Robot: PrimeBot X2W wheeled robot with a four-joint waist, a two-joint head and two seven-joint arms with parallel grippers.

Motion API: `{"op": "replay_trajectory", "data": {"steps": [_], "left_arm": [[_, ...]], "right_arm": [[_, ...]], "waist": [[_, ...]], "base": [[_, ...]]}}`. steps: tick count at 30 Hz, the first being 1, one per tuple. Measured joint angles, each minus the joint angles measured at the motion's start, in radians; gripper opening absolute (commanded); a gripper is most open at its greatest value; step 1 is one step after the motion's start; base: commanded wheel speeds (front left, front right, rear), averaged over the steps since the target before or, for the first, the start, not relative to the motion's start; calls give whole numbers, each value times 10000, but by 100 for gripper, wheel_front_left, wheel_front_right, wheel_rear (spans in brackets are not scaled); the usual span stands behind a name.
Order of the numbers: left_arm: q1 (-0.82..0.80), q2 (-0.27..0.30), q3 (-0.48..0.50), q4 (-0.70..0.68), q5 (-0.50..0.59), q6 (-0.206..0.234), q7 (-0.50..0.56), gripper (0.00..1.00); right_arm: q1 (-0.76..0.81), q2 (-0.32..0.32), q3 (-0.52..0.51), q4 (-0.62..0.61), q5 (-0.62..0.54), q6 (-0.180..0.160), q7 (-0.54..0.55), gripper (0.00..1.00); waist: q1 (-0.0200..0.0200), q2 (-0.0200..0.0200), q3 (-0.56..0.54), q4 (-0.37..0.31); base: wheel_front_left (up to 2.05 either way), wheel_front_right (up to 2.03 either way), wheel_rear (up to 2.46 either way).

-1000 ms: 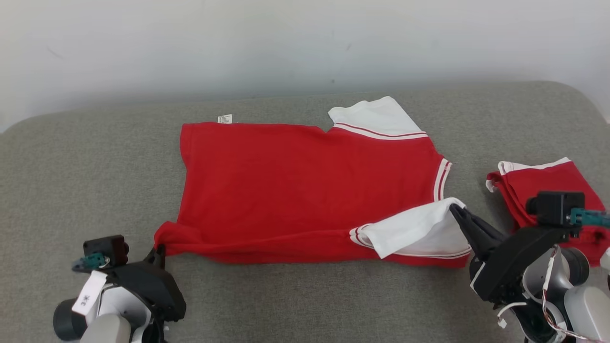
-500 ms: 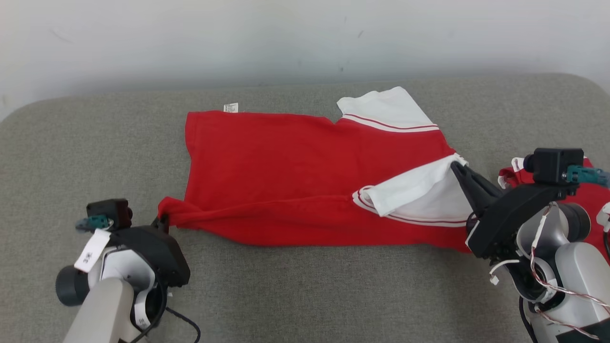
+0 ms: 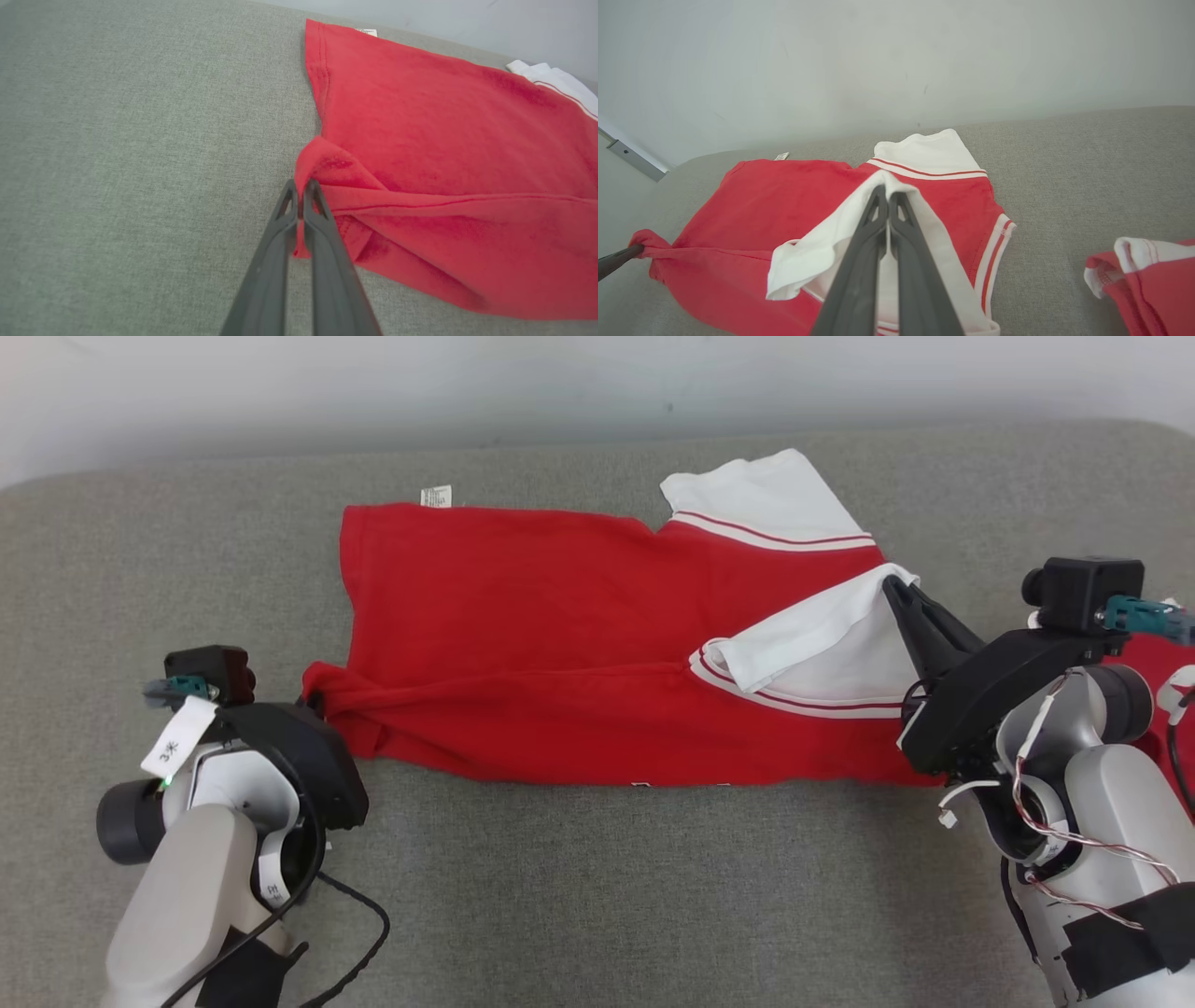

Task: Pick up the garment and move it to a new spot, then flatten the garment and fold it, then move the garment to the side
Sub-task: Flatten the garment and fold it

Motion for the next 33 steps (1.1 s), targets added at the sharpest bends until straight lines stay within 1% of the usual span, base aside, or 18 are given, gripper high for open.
{"op": "replay_trajectory", "data": {"steps": [7, 9, 10, 12, 13, 14, 15, 16, 23, 26, 33], "left_arm": [[-314, -77, -84, 426, 88, 8, 73, 0], [-373, -79, -94, 514, 117, 8, 79, 0], [-386, -79, -102, 552, 146, 8, 77, 20], [-409, -82, -138, 629, 159, 8, 71, 47], [-440, -98, -153, 669, 159, 8, 44, 69], [-483, -109, -178, 704, 161, 6, -2, 100], [-528, -123, -190, 723, 163, 6, -21, 100], [-565, -138, -192, 736, 167, 6, -115, 100], [-630, -153, -211, 821, 337, -6, -575, 100], [-628, -69, -213, 819, 435, -8, -863, 100], [-290, 155, -234, 654, 531, -15, -1601, 100]], "right_arm": [[-313, 159, 161, 660, -94, 29, -389, 0], [-398, 186, 211, 803, -98, 123, -508, 0], [-427, 203, 228, 859, -109, 123, -587, 0], [-511, 219, 251, 978, -180, 180, -698, 0], [-561, 221, 255, 1041, -184, 205, -746, 0], [-593, 222, 265, 1120, -186, 211, -798, 0], [-598, 230, 276, 1202, -186, 255, -823, 31], [-596, 230, 314, 1285, -192, 290, -834, 100], [-595, 222, 228, 1542, -309, 332, -1335, 100], [-595, 201, 138, 1536, -341, 341, -1613, 100], [-299, -153, -128, 1315, -581, 337, -2215, 100]], "waist": [[1, 0, 333, 42], [1, 0, 358, 69], [0, 0, 365, 81], [0, 0, 372, 106], [0, 0, 374, 119], [0, 0, 375, 132], [0, 0, 373, 146], [0, 0, 370, 160], [-1, -1, 271, 263], [-1, -1, 147, 305], [-1, -1, -267, 374]], "base": [[0, 0, 0], [0, 0, 0], [0, 0, 0], [0, 0, 0], [0, 0, 0], [0, 0, 0], [0, 0, 0], [0, 0, 0], [0, 0, 0], [0, 0, 0], [0, 0, 0]]}}
